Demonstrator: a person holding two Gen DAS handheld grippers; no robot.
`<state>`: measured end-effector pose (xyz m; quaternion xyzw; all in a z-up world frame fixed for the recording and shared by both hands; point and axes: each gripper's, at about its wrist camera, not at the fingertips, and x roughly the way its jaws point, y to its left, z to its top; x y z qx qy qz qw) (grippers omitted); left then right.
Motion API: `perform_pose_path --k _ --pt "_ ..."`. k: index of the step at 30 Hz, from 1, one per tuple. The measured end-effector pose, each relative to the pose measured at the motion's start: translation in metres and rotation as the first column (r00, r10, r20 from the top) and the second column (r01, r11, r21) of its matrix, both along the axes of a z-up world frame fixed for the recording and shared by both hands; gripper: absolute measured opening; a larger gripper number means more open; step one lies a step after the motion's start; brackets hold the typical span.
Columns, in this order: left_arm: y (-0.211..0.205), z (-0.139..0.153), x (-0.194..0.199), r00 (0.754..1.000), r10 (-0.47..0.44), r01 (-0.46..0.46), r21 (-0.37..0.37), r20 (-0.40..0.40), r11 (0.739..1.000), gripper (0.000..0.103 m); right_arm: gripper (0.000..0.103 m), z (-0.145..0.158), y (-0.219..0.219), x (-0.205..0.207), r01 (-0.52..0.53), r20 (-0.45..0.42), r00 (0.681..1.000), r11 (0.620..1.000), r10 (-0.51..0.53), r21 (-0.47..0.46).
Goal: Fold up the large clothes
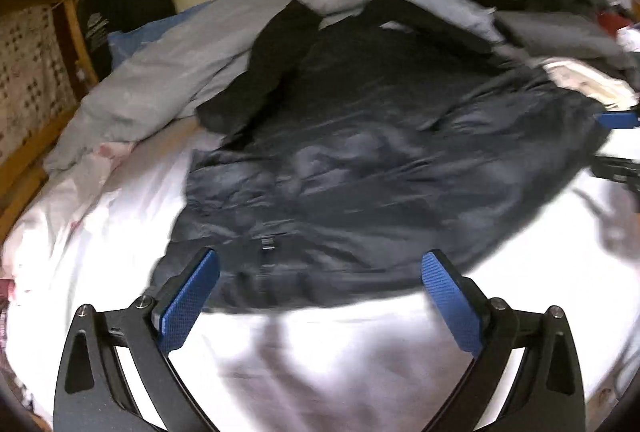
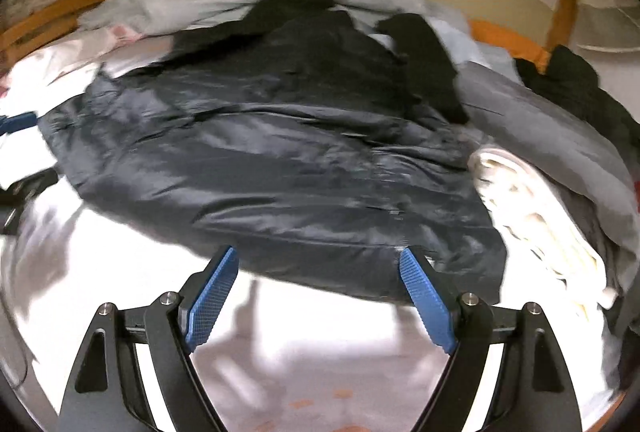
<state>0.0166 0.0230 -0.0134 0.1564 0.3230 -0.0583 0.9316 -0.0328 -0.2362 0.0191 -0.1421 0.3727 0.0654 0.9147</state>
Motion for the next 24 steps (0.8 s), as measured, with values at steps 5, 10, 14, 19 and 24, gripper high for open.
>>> perform_pose_path --k 5,10,14,19,24 --pt "0.034 -0.021 0.022 0.987 0.033 -0.043 -0.057 -0.160 0.997 0.092 0.085 -0.018 0.009 0.007 -0.004 -0.035 0.999 0.998 0.002 -0.063" --pt "0.034 -0.024 0.033 0.989 0.082 -0.088 -0.039 -0.125 0.995 0.082 0.085 -0.032 0.011 0.015 0.053 0.015 0.999 0.978 -0.051 -0.201" --pt "0.039 -0.021 0.035 0.989 0.105 -0.112 -0.067 -0.102 0.991 0.069 0.085 -0.035 0.006 0.019 0.081 0.052 0.996 0.967 -0.070 -0.241" --pt "0.035 -0.015 0.014 0.990 0.063 -0.070 -0.052 -0.125 0.996 0.069 0.085 -0.035 0.011 0.011 0.053 0.073 0.997 0.950 -0.032 -0.309" --pt "0.002 -0.012 -0.019 0.982 -0.150 0.154 0.025 -0.115 0.988 0.090 0.085 -0.042 0.023 -0.010 -0.124 0.031 0.988 0.891 0.152 -0.437"
